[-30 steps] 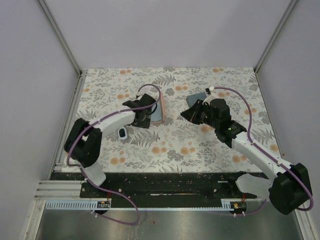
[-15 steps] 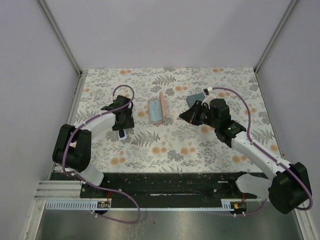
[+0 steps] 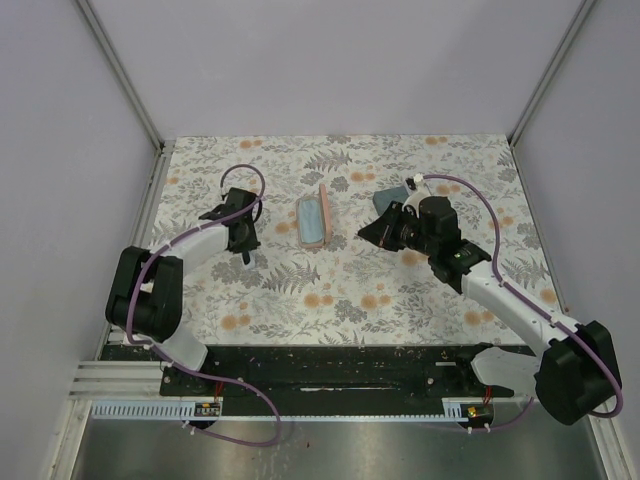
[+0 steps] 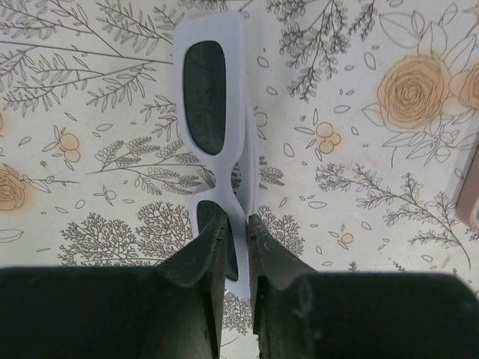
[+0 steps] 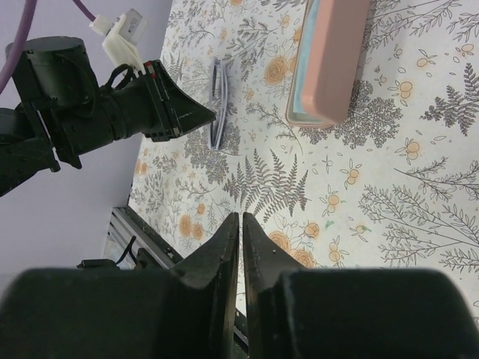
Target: Organize the sunglasses
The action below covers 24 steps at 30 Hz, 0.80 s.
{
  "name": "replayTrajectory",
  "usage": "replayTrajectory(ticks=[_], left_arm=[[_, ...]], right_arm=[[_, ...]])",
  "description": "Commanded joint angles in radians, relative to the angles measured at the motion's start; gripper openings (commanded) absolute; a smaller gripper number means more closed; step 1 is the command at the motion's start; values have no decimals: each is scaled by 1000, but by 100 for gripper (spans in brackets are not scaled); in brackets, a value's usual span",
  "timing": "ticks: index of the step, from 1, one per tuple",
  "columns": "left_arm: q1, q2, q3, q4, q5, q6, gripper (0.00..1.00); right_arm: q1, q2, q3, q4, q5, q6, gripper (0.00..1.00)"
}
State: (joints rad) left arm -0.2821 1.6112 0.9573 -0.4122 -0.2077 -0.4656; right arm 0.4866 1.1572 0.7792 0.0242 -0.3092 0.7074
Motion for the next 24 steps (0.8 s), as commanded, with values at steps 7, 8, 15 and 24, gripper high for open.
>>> replayTrajectory(ticks=[7, 8, 15, 24], left_arm=[[21, -197, -133, 169, 195, -18, 7], [21, -221, -156, 203, 265, -25, 6], [58, -261, -242, 318, 505, -94, 0], [87, -194, -506, 807, 801, -306, 0]], right_arm=[[-8, 19, 23, 39, -34, 3, 13], [-9, 22, 23, 42, -36, 4, 13], [-10, 24, 19, 46, -56, 15, 13], [29, 203, 109, -18, -122, 38, 47]])
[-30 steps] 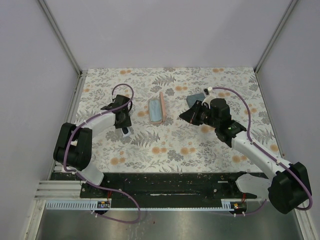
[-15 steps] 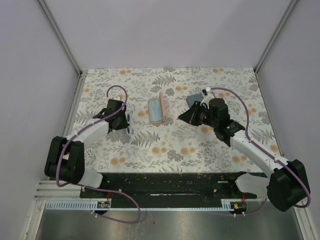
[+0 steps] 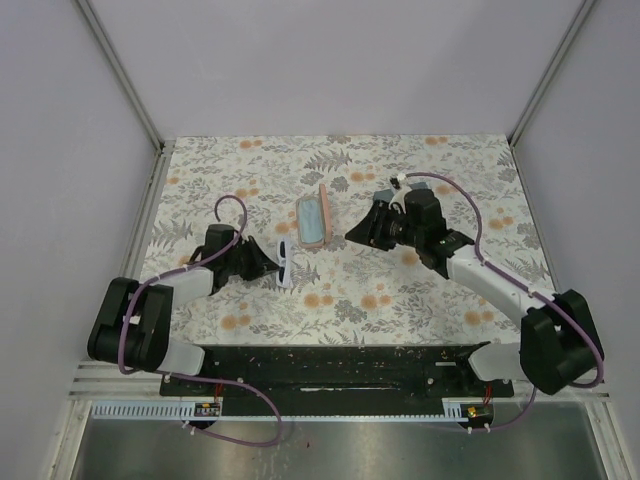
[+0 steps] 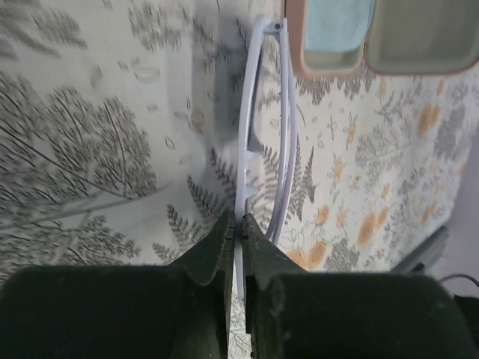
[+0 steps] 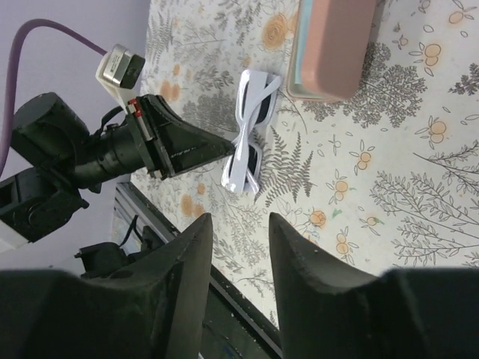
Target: Organize the sunglasses
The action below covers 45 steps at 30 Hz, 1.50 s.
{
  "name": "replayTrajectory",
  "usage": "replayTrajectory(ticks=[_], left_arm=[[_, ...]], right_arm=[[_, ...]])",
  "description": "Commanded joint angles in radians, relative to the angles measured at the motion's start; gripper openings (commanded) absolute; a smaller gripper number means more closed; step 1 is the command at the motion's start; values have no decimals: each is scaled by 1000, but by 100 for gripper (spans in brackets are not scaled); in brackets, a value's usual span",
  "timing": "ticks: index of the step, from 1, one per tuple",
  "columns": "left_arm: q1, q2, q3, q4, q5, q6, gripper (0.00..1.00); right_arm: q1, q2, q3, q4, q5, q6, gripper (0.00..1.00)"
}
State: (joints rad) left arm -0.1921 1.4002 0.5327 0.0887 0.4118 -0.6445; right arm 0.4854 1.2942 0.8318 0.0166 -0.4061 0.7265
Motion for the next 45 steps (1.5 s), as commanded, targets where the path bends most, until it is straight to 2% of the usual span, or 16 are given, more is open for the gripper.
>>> replayTrajectory(ticks=[1, 8, 13, 20, 33, 35, 37, 39, 40, 42, 45], left_arm=[[-6, 16, -100, 347, 191, -148, 0], [-47, -15, -154, 342, 142, -149, 0], [-53, -73, -186, 321, 111, -136, 0], [-55, -127, -185, 234, 71, -81, 0], [-55, -155, -186, 215, 94, -70, 0], [-55, -165, -185, 214, 102, -75, 0], [-55, -174, -183, 210, 105, -80, 0], [-55, -182, -177, 204, 114, -80, 0], [-53, -187, -177, 201, 117, -81, 3], [-49, -205, -171, 177, 124, -81, 25], [-29, -272, -171, 132, 102, -84, 49]], right_arm=[[57, 80, 65, -45, 2, 24, 50], [240, 279, 170, -38, 150, 109, 53], [340, 418, 295, -112, 300, 108, 56], [372, 545, 391, -136, 378, 129, 57], [397, 665, 484, -112, 336, 123, 50], [398, 678, 495, -124, 336, 125, 45], [400, 686, 503, -121, 331, 123, 34], [403, 686, 510, -122, 331, 125, 11], [404, 685, 513, -127, 329, 123, 7], [404, 679, 535, -158, 346, 105, 1], [404, 665, 592, -236, 383, 56, 0]])
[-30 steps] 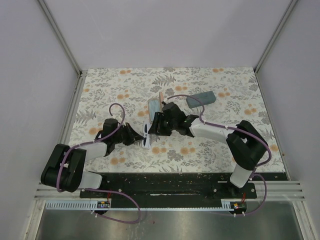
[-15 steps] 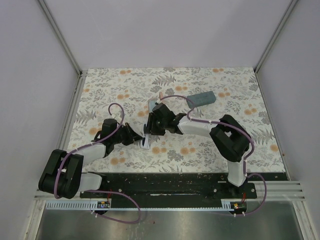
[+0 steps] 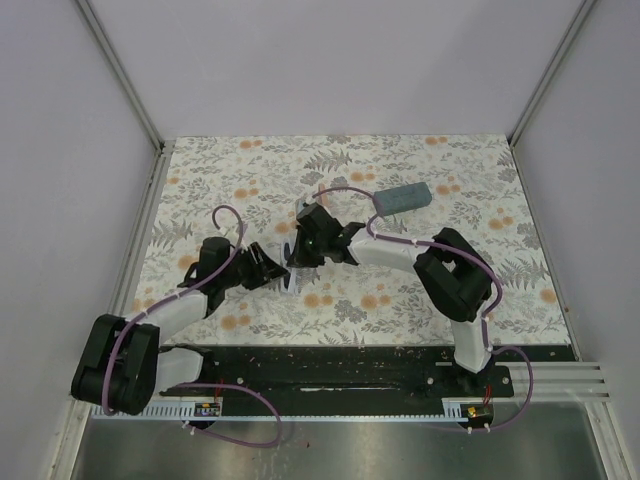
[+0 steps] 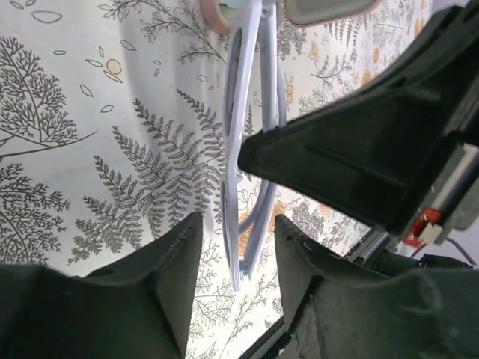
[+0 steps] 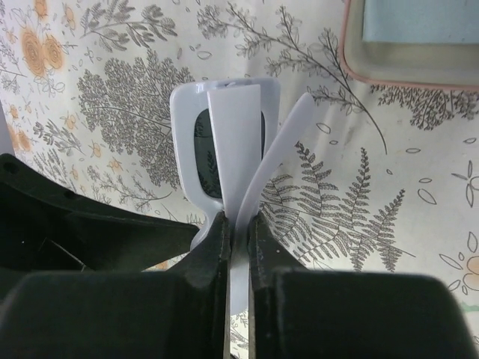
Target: Organize the sunglasses
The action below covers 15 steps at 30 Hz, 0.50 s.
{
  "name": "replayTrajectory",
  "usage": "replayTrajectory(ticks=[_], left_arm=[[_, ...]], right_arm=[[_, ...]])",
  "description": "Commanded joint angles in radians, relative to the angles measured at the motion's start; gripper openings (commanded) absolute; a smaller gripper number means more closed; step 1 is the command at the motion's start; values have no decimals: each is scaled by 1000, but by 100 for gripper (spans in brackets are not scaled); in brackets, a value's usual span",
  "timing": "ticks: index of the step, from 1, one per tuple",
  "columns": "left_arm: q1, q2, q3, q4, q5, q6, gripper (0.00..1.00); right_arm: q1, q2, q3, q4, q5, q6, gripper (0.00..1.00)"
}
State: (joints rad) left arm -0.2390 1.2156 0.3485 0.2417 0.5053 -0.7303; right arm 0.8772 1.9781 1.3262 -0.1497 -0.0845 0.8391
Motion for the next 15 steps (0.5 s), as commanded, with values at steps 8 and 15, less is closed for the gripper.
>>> replayTrajectory(ticks=[8, 15], left_arm=[[130, -293, 47, -162, 48, -4, 68], [159, -314, 43, -188, 79, 2, 68]], right_arm=[[9, 20, 339, -316, 219, -230, 0], [-30, 200, 675, -612, 330, -368, 0]])
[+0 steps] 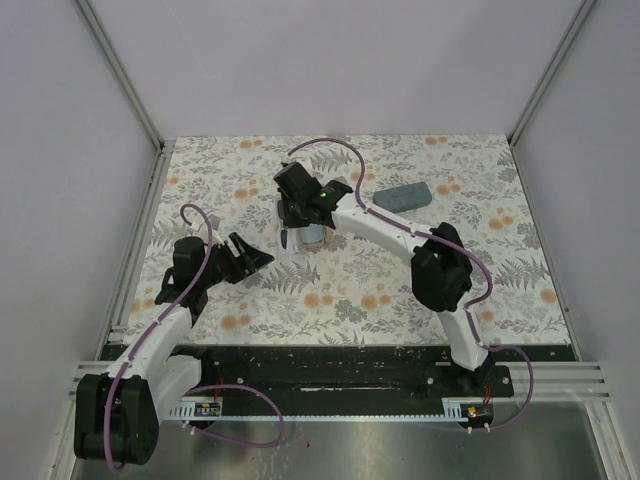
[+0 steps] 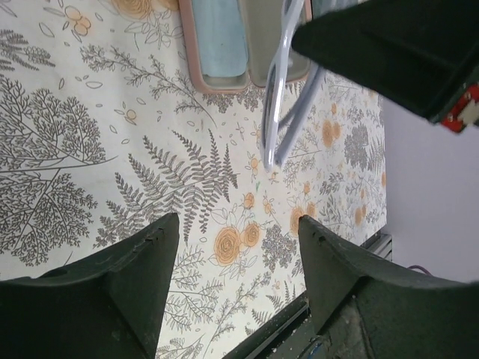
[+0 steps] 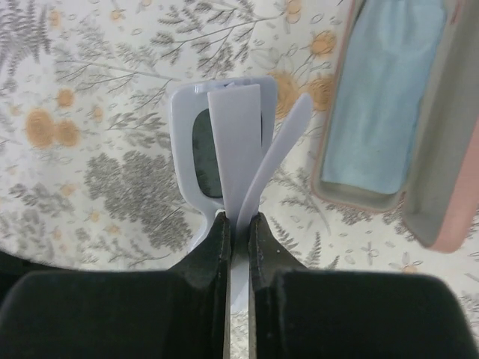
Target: Organize the sunglasses
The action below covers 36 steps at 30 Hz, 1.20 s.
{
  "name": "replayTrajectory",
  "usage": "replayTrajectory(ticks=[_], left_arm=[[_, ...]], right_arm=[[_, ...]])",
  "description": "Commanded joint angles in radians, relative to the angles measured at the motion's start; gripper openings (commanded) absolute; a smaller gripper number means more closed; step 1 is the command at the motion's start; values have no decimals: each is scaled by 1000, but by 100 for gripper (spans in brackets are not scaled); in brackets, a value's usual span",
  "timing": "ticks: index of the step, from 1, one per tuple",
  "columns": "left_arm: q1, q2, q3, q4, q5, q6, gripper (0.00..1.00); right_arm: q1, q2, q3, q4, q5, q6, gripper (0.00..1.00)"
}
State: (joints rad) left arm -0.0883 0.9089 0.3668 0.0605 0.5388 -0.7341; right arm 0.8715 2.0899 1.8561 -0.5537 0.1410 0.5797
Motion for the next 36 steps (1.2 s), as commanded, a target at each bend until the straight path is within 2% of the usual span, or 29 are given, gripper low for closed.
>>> replayTrajectory(ticks=[1, 6, 15, 30, 32, 34, 36], left_arm=[[10, -4, 21, -1, 46, 4, 68], [12, 16, 18, 7, 53, 15, 68], [12, 35, 9, 29, 76, 15, 68], [12, 111, 18, 71, 99, 24, 68], [12, 119, 18, 75, 99, 25, 68], [12, 128, 17, 81, 96, 25, 68], [12, 140, 18, 88, 99, 24, 68]], right_arm=[[-29, 117, 208, -244, 120, -119, 0], [-54, 264, 417, -396, 195, -156, 0], [-98, 429, 629, -469, 223, -181, 0], [-123, 567, 726, -440, 163, -181, 1], [-123, 575, 733, -436, 143, -178, 6], [-123, 569, 735, -436, 137, -178, 19], [-123, 553, 733, -434, 132, -184, 27]])
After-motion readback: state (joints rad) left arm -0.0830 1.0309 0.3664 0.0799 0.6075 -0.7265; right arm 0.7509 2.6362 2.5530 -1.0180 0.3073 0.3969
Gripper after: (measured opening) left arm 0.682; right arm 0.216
